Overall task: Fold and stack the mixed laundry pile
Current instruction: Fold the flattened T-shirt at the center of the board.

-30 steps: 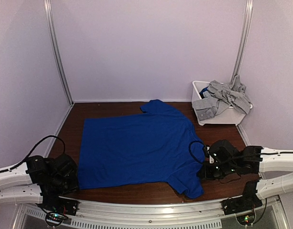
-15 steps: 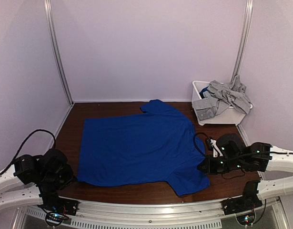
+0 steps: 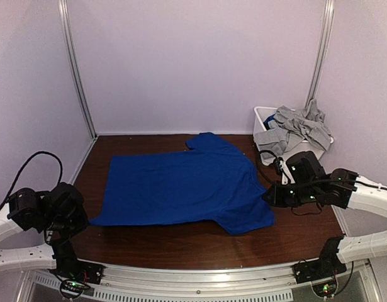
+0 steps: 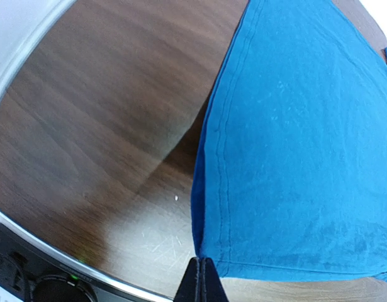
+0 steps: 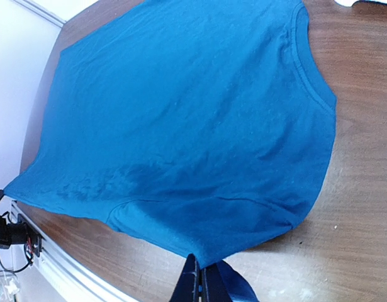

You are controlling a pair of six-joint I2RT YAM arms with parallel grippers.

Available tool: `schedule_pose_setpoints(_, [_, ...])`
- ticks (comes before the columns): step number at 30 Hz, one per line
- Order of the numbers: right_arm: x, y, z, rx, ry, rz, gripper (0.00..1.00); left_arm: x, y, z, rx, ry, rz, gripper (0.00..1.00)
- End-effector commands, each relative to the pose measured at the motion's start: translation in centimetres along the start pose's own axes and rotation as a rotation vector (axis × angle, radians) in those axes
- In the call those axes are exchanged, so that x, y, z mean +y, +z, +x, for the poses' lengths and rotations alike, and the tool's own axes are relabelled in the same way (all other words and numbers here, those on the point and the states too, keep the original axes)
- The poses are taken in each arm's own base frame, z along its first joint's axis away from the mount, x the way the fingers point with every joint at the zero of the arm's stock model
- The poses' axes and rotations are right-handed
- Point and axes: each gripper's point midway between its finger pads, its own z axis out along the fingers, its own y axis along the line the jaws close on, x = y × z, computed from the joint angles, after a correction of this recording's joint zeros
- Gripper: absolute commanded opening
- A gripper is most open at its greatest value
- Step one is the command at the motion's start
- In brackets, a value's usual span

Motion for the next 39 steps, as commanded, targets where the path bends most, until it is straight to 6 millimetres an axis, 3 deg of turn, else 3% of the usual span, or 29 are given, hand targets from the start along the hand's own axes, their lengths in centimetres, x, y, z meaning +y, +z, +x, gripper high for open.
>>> schedule_pose_setpoints(1, [0.3, 0.5, -3.5, -0.054, -0.046, 0.000, 0.00, -1.8, -0.8, -2.6, -0.102, 0.073, -0.024, 0.00])
schedule_pose_setpoints(7, [0.7, 1.9, -6.1, -0.050, -0.093, 0.016, 0.00, -3.8, 0.4, -4.9, -0.116, 0.133, -0.061, 0.00])
schedule_pose_setpoints(20, [0.1, 5.7, -9.2, -0.026, -0.124, 0.042, 0.00, -6.7, 4.8, -9.1, -0.119, 0.236, -0.089, 0.00])
schedule_pose_setpoints(32, [-1.6, 8.9, -9.9, 0.002, -0.124, 0.086, 0.00, -7.5, 8.1, -11.2, -0.118, 0.270, -0.126, 0.00])
schedule_pose_setpoints(39, [-2.6, 9.4, -10.3, -0.007, -0.118, 0.104, 0.00, -7.5, 9.7, -11.9, -0.110, 0.279, -0.137, 0.00])
